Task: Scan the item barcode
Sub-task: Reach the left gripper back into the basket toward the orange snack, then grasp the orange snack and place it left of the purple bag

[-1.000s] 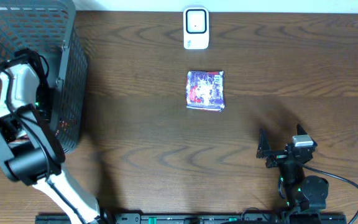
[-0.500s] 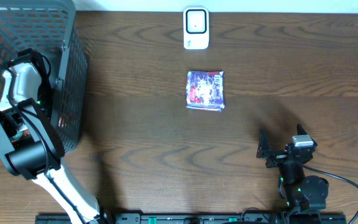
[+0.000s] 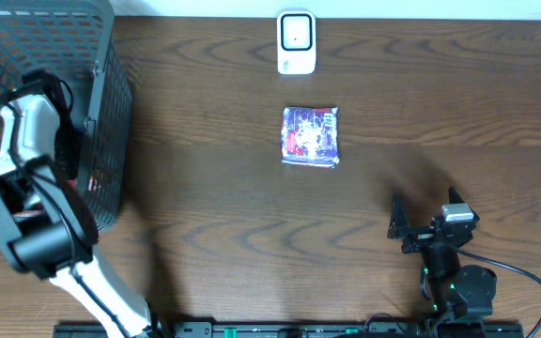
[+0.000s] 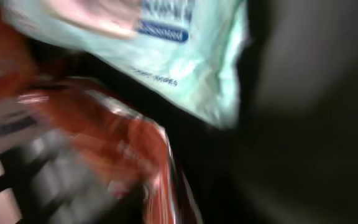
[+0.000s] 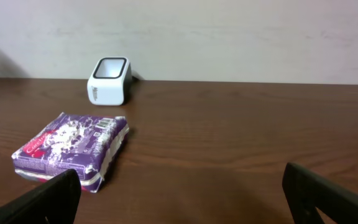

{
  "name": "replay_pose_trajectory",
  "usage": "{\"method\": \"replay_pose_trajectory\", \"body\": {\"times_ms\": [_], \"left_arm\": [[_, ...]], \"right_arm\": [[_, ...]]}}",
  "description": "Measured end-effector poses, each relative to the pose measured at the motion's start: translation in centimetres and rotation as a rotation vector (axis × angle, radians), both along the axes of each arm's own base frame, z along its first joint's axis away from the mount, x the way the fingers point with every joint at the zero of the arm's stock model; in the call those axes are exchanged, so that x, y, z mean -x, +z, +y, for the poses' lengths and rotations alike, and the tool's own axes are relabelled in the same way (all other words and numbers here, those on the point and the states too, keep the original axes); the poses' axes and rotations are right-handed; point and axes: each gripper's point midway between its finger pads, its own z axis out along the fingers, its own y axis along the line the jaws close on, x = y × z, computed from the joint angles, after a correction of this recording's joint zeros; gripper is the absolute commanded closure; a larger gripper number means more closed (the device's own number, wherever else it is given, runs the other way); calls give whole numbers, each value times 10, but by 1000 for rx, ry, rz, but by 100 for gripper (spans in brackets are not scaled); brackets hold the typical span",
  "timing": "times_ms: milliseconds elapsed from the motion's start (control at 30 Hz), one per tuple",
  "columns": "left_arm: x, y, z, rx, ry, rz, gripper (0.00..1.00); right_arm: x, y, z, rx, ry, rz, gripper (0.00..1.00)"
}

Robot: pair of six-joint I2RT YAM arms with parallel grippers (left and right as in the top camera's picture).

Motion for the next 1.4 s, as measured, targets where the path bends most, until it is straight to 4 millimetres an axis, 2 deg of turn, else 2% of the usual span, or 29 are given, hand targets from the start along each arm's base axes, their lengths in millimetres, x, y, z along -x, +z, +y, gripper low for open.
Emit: {"method": "replay_pose_trajectory", "body": {"times_ms": [133,200,233,333,467,567,867,1033,1067,1133,1167,1200,1300,1367,1400], "left_arm": [[2,54,-2,-44,-10,-109,2],[7,70,-4,-55,-11,-133,2],[8,71,-4,-54,-10,-133,2],[14,57,-7,-42,9,-107,2],[28,14,-13,-13,47,-53,2],[30,-4,-14,-16,60,-61,2],[5,-21,-12,-16,69,-195,2],[8,-33,-14,-25,67,-215,0],[7,-33,-13,-33,67,-227,4],[5,-32,-10,-55,67,-255,26],[5,-32,-9,-63,63,-263,45],[5,-32,-8,-73,64,-267,52],[5,-33,-5,-86,47,-272,69],[4,-33,-5,-85,12,-268,72],[4,-33,-6,-83,0,-265,78]], "right_arm": [[0,0,0,0,0,0,1],[0,0,0,0,0,0,1],[0,0,0,0,0,0,1],[0,0,0,0,0,0,1],[0,0,0,0,0,0,1],[0,0,0,0,0,0,1],[0,0,0,0,0,0,1],[0,0,0,0,0,0,1],[0,0,0,0,0,0,1],[0,0,0,0,0,0,1],[0,0,0,0,0,0,1],[0,0,0,0,0,0,1],[0,0,0,0,0,0,1],[0,0,0,0,0,0,1],[0,0,0,0,0,0,1]]}}
